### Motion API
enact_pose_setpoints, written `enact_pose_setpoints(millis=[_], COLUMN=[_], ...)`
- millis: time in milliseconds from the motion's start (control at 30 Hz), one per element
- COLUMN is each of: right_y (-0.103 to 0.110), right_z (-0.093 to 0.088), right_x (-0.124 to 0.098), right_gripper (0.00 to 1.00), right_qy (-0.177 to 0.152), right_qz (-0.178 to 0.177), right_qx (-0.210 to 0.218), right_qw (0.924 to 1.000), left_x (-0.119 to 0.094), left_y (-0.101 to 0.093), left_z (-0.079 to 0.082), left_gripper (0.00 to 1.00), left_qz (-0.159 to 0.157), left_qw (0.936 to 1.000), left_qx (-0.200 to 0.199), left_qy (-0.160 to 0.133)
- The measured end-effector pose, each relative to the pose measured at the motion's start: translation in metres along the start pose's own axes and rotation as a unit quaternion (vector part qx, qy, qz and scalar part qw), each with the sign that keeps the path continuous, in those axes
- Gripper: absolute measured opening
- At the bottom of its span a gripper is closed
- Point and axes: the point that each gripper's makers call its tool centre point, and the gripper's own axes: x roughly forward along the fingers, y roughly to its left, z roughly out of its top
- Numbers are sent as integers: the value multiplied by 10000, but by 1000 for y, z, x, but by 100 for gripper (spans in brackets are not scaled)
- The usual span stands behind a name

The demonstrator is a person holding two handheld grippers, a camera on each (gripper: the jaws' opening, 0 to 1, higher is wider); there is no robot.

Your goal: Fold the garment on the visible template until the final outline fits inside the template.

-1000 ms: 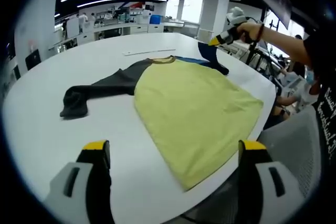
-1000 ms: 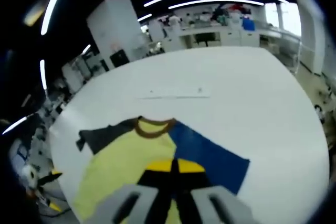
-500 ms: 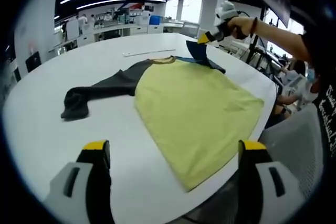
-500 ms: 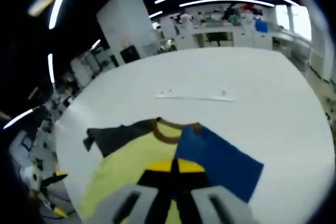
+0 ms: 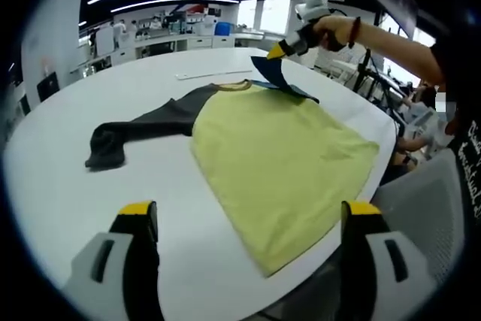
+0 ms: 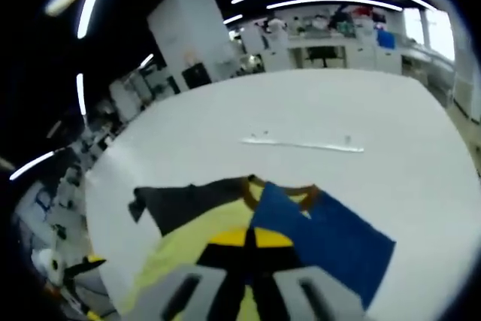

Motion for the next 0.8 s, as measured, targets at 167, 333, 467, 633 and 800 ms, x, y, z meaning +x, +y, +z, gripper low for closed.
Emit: enact_pose_setpoints(millis=[167,333,467,633,800], right_y=[15,35,44,56,73], right_z=[2,6,5,0,-10], right_x=[8,15,18,21,23], right_gripper=[0,0,0,0,0], right_qy=[24,21,65,131,253], right_qz=[91,281,333,413,576], right_qx=[-56,-151,-269,-399,-622], right_qw=[9999,9995,9991,9983,9961], left_x=[1,1,-1,-3,-3], left_y=[-1,2,5,6,7], left_z=[1,-4,-7,-10,-13], left_gripper=[99,99,99,99,99], left_qz=[-20,-27,-3,15,15], left_qw=[10000,10000,10000,10000,9999], left_qx=[4,-9,-35,-55,-86], left_qy=[-27,-3,4,23,51])
